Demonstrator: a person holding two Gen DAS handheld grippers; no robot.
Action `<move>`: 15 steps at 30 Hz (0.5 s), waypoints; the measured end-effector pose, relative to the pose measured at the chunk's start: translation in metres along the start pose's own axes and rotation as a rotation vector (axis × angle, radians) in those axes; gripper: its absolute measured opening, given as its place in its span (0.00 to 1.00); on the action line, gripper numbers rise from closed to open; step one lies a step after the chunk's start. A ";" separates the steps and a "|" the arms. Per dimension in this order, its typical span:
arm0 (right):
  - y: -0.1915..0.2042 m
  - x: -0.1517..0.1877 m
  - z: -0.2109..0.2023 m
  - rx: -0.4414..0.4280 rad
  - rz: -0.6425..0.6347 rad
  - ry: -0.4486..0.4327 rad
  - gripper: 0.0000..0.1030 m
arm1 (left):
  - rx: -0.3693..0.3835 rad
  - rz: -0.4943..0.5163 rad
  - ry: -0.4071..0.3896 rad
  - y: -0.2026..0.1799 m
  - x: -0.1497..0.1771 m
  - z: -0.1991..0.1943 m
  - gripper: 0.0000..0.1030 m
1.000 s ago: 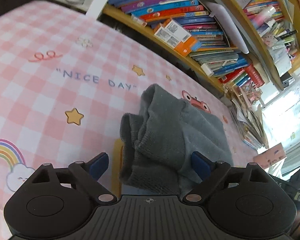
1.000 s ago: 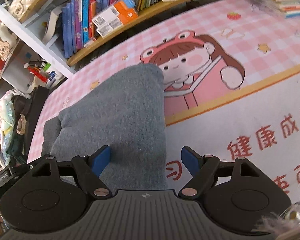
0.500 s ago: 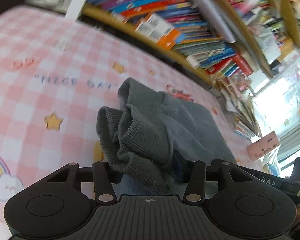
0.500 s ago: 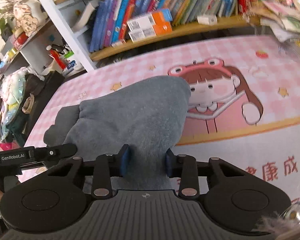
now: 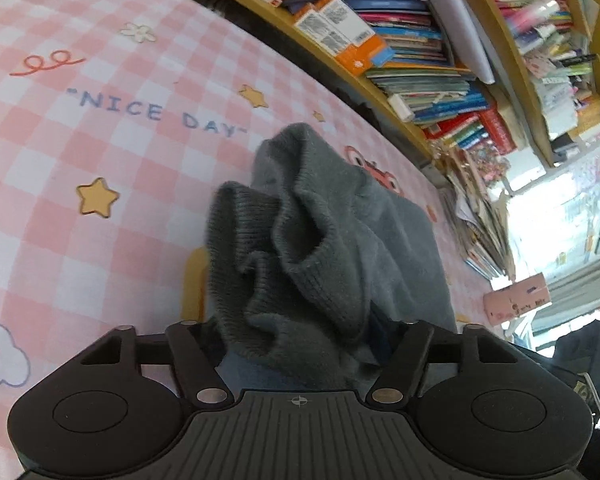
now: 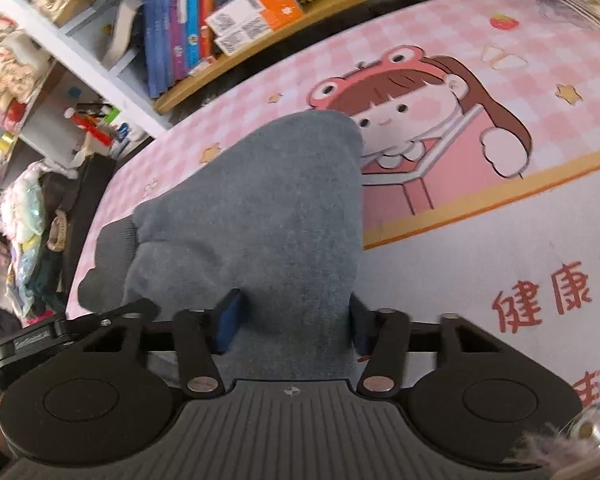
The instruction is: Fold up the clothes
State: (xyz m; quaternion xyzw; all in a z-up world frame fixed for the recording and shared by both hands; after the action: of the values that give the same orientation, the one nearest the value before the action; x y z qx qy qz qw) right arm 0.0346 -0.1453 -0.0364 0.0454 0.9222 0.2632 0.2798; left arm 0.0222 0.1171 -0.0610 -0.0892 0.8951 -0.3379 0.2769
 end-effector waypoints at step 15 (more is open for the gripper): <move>0.000 0.000 -0.002 0.020 -0.027 0.003 0.55 | -0.014 0.029 0.015 -0.003 -0.001 0.001 0.62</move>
State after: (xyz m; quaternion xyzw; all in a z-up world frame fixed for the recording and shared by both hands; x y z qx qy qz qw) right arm 0.0335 -0.1465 -0.0354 0.0352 0.9258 0.2500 0.2815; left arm 0.0231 0.1148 -0.0596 -0.0754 0.9007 -0.3281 0.2745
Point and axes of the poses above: each gripper's, at about its wrist camera, not at the fingertips, and z roughly the way its jaws point, y to its left, x to its underside, the point moved 3 cm from there along z, roughly the way its jaws point, and after that the axes turned 2 degrees about -y, right-handed, at the moved point
